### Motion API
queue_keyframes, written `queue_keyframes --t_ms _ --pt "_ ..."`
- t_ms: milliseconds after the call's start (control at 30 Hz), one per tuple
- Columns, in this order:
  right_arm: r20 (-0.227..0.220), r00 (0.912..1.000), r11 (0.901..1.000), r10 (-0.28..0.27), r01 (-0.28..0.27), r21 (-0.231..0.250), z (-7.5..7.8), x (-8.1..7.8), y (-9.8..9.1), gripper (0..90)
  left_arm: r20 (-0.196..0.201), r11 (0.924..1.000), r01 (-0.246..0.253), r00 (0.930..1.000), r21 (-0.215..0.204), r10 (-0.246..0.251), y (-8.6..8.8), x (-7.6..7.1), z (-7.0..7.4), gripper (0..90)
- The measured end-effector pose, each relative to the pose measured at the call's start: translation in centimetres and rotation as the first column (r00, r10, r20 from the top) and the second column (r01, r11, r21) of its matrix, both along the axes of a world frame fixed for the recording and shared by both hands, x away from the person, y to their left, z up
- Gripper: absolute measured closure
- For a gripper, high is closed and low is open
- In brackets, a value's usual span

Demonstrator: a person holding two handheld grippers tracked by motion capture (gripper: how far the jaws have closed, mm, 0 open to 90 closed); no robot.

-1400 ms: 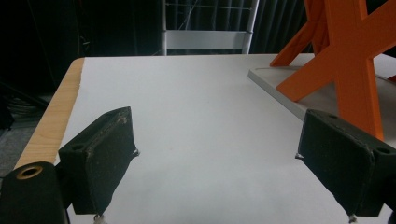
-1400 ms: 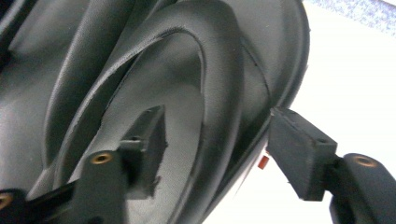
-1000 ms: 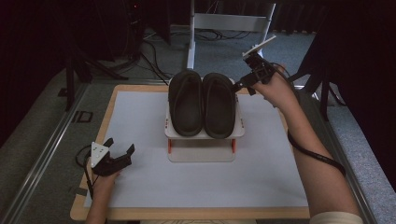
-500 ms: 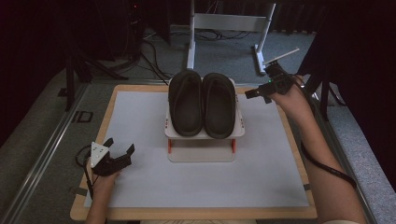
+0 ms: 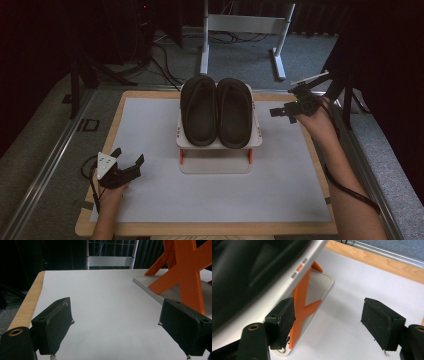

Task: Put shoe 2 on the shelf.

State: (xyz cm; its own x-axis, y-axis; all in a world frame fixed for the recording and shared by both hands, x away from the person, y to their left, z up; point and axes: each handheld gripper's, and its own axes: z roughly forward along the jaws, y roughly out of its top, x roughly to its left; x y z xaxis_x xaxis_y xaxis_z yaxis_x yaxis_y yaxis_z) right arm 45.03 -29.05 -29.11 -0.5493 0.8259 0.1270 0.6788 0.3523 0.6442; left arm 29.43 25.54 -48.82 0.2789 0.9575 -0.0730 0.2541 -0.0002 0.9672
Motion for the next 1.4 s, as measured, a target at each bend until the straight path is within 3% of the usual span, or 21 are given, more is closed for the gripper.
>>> queue_keyframes --t_ms 200,500,600,633,733,767,900,1133,1400 --pt "0.045 0.9987 0.9996 -0.024 0.024 0.012 -2.5 -0.5 -0.9 23.1 0.0 1.0 0.001 1.0 0.002 -0.001 0.0 0.0 0.0 10.8" --pt "0.071 0.9963 0.9985 -0.049 0.047 0.029 -6.3 -0.9 -2.5 21.1 0.0 1.0 0.0 1.0 -0.002 0.0 0.0 0.0 0.0 10.8" --pt "0.115 0.9914 0.9977 -0.063 0.06 0.032 -7.9 -1.3 -3.2 16.7 0.0 1.0 0.001 1.0 -0.001 -0.001 0.0 0.0 0.0 10.8" --pt "0.152 0.9862 0.9976 -0.066 0.062 0.032 -8.4 -1.5 -3.3 14.4 0.0 1.0 0.001 1.0 -0.001 -0.001 0.0 0.0 0.0 10.8" --pt "0.16 0.9847 0.9975 -0.069 0.066 0.028 -8.8 -1.6 -3.5 14.0 0.0 1.0 0.001 1.0 -0.002 -0.001 0.0 0.0 0.0 10.8" --pt "0.175 0.9805 0.9958 -0.089 0.084 0.037 -9.7 -1.9 -3.9 14.0 0.0 1.0 0.001 1.0 0.0 -0.001 0.0 0.0 0.0 10.8" --pt "0.183 0.9757 0.991 -0.12 0.107 0.082 -11.0 -2.4 -4.7 14.0 -0.002 1.0 -0.001 1.0 -0.002 0.001 0.0 0.0 0.0 10.8" --pt "0.193 0.9698 0.9866 -0.15 0.134 0.093 -13.1 -3.5 -5.6 14.1 -0.001 1.0 -0.001 1.0 -0.001 0.001 0.0 0.0 0.0 10.8" --pt "0.221 0.9548 0.9747 -0.199 0.17 0.145 -15.3 -5.1 -6.7 14.1 -0.003 1.0 -0.001 1.0 -0.002 0.001 0.0 0.0 0.0 10.8"
